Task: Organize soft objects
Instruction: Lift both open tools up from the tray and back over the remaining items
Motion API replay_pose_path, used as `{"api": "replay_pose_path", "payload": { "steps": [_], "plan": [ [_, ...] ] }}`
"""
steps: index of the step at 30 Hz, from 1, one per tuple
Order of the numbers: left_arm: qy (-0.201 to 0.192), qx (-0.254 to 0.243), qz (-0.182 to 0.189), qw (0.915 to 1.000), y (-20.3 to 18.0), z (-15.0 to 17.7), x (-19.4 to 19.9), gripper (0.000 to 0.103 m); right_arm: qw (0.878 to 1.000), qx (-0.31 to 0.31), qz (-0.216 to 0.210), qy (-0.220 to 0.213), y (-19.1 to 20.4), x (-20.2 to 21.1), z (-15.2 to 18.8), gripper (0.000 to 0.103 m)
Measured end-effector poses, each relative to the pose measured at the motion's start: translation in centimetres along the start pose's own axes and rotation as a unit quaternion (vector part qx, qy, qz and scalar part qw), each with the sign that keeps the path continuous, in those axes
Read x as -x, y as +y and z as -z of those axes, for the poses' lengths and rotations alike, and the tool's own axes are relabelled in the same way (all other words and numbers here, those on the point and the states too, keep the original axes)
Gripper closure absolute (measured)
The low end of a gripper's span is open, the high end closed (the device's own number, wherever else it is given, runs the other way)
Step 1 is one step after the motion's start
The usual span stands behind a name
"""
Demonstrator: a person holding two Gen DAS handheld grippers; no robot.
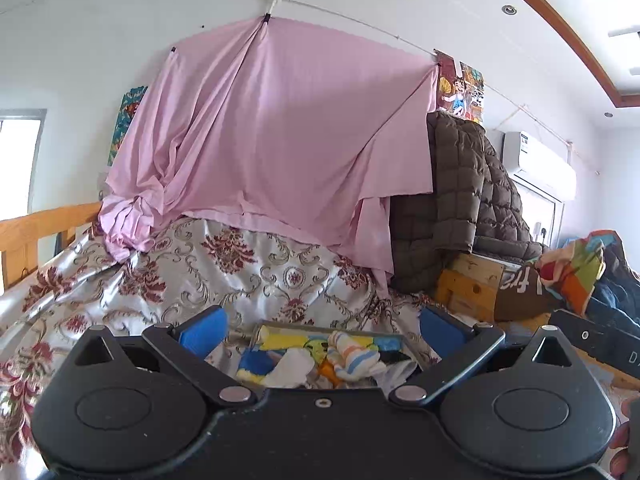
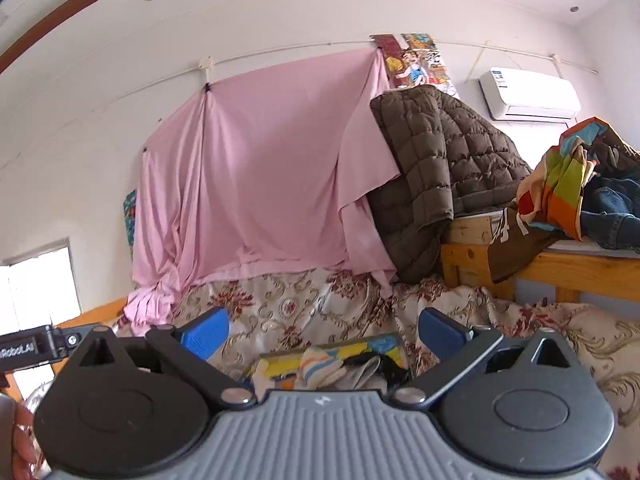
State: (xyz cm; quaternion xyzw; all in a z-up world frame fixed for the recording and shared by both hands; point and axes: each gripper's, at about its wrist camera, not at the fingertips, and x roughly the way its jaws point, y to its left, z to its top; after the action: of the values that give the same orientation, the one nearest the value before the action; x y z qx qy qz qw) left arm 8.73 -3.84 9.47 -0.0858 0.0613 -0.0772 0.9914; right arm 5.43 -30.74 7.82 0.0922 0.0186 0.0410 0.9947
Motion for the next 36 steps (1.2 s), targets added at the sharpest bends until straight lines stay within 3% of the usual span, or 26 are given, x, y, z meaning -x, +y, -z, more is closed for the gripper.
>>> {"api": "replay_pose_path", "payload": {
  "steps": [12,25,36],
  "plan": [
    [0.035,-0.014,0.012,0.9992,1.7,4.2,5.1,0.001,1.000,0.007,0.024,0.010,2.0,4.7,2.1,0.000],
    [0.074,-0.034,0.027,0.9963,3.2,5.9,8.0,0.001,0.997,0.016,0.050,0.049,2.9,7.0,3.7,0.000],
    [0.165,-0.047,-0.004,0.9851,3.8,7.6,6.7,0.001,0.991,0.048,0.055,0.115,4.2,5.6,5.0,0.000]
  ]
}}
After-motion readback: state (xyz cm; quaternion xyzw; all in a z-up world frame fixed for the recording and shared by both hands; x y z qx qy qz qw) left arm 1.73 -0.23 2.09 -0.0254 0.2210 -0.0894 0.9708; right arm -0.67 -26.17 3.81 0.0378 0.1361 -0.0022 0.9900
